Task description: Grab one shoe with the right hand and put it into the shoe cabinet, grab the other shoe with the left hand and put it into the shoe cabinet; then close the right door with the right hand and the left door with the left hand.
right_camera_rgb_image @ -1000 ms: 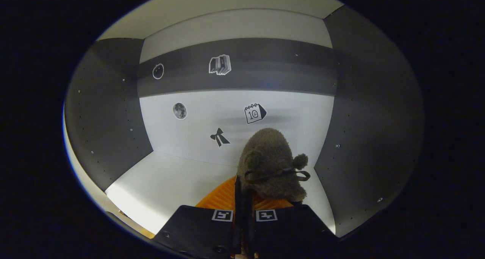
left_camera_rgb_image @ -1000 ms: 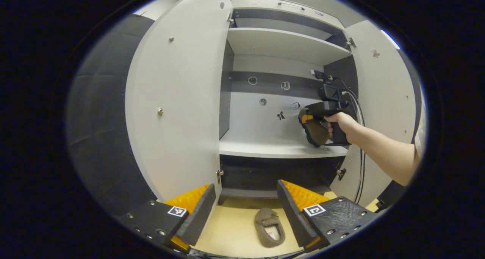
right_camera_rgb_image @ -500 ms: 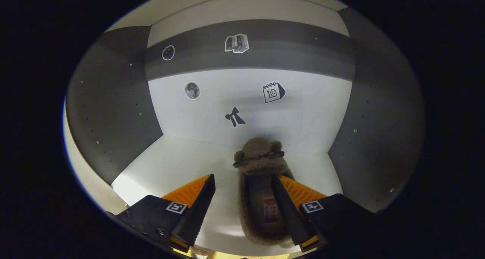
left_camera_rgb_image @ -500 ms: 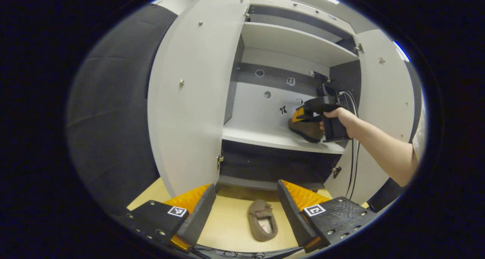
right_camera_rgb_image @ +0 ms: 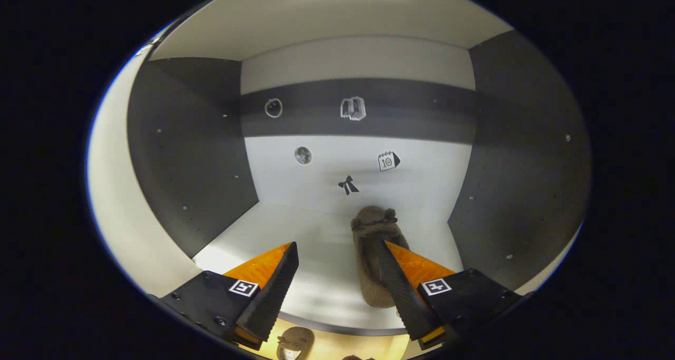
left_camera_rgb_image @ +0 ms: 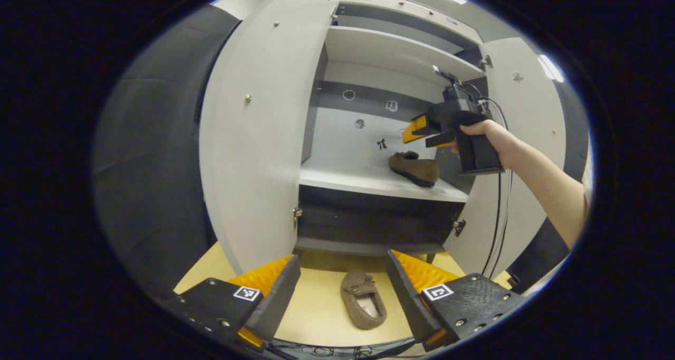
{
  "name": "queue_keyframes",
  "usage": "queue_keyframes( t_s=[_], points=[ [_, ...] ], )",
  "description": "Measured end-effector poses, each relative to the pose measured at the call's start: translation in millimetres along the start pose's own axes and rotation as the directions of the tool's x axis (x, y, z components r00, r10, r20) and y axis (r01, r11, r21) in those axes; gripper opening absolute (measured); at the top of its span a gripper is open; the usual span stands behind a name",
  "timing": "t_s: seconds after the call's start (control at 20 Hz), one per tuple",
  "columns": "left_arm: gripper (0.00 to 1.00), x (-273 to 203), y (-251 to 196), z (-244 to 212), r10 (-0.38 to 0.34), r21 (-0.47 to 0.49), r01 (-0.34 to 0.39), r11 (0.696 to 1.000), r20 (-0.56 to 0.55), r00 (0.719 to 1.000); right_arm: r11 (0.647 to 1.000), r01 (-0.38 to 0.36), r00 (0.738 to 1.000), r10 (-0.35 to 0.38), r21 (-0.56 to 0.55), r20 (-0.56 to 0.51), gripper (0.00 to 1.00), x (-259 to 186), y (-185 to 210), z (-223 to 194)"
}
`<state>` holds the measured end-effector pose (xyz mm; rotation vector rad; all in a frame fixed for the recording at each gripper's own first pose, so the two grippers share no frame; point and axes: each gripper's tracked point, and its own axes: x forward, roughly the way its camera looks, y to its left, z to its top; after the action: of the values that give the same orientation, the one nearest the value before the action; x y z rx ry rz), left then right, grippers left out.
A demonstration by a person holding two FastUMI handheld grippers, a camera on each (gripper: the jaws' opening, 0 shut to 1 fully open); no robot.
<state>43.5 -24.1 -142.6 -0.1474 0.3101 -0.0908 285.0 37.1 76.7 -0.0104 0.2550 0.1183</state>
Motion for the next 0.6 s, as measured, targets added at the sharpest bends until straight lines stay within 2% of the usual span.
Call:
queue_keyframes(
  t_s=[0.1,0.15,0.2,0.25,0.3,0.35,0.4,0.45,0.6],
  points=[
    [0.95,6,-3,-13,-0.025,0.004,0.026,1.000,-0.024,0.999,1.000,-0.006,1.000,0.007,-0.017,0.025,0.96,-23,4,0],
    [1.00,9,-4,-18,-0.037,0.011,0.038,0.999,-0.033,0.999,1.000,0.002,0.999,-0.001,-0.021,0.041,0.93,-35,3,0],
    [1.00,13,-4,-25,-0.043,0.023,0.044,0.999,-0.048,0.998,1.000,0.009,0.998,-0.008,-0.018,0.059,0.93,-47,3,-3],
    [0.95,18,-3,-34,-0.044,0.034,0.046,0.998,-0.069,0.997,1.000,0.007,0.997,-0.006,-0.010,0.075,0.96,-57,6,-7],
    [0.98,23,-3,-45,-0.048,0.029,0.051,0.998,-0.105,0.993,1.000,-0.015,0.997,0.016,-0.019,0.082,0.96,-67,14,-15],
    [1.00,28,-5,-58,-0.061,0.005,0.062,0.998,-0.148,0.987,0.999,-0.019,0.996,0.022,-0.037,0.083,0.96,-76,17,-23],
    [0.95,34,-8,-69,-0.080,-0.025,0.077,0.997,-0.186,0.979,0.998,-0.014,0.997,0.019,-0.065,0.069,0.94,-83,17,-35],
    [1.00,39,-10,-80,-0.099,-0.044,0.092,0.995,-0.222,0.970,0.996,-0.002,0.999,0.007,-0.085,0.053,0.97,-90,17,-46],
    [0.95,55,-10,-112,-0.118,-0.026,0.116,0.993,-0.300,0.947,0.995,-0.019,1.000,0.021,-0.097,0.021,0.98,-117,31,-81]
  ],
)
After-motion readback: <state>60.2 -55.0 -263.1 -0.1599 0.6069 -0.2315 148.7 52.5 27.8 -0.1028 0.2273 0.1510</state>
